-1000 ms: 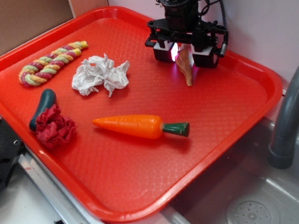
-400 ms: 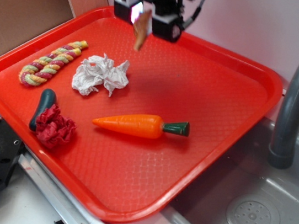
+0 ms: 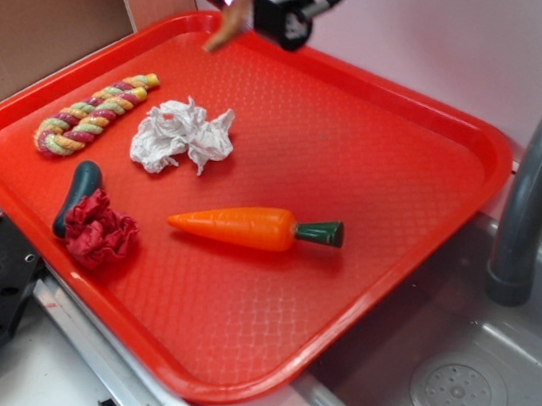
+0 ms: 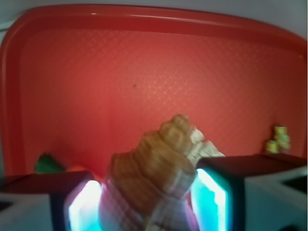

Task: Grab the shell.

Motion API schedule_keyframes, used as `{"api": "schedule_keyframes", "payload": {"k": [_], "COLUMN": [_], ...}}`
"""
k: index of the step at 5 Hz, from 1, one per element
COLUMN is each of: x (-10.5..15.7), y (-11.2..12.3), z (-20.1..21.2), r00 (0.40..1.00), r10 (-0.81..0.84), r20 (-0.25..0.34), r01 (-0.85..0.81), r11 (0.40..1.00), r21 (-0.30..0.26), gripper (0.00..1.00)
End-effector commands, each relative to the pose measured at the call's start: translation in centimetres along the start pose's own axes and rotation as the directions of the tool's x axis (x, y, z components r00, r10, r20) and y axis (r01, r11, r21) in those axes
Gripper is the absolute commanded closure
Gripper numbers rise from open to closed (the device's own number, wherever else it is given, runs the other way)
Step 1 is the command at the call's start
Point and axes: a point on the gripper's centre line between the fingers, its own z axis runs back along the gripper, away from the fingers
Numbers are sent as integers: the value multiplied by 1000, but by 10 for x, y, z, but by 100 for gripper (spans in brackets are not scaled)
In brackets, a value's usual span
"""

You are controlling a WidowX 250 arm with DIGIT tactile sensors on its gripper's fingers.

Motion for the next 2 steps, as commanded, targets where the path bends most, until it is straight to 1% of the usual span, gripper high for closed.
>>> {"api": "schedule_keyframes", "payload": {"k": [1,2], "x": [-30,-34], "y": [3,11], "z": [58,59], "r00": [975,970], "r10": [-34,49], "r20": [219,239], "r01": [18,-69], "r11": [997,995], "r21": [72,74], "gripper": [100,100]}}
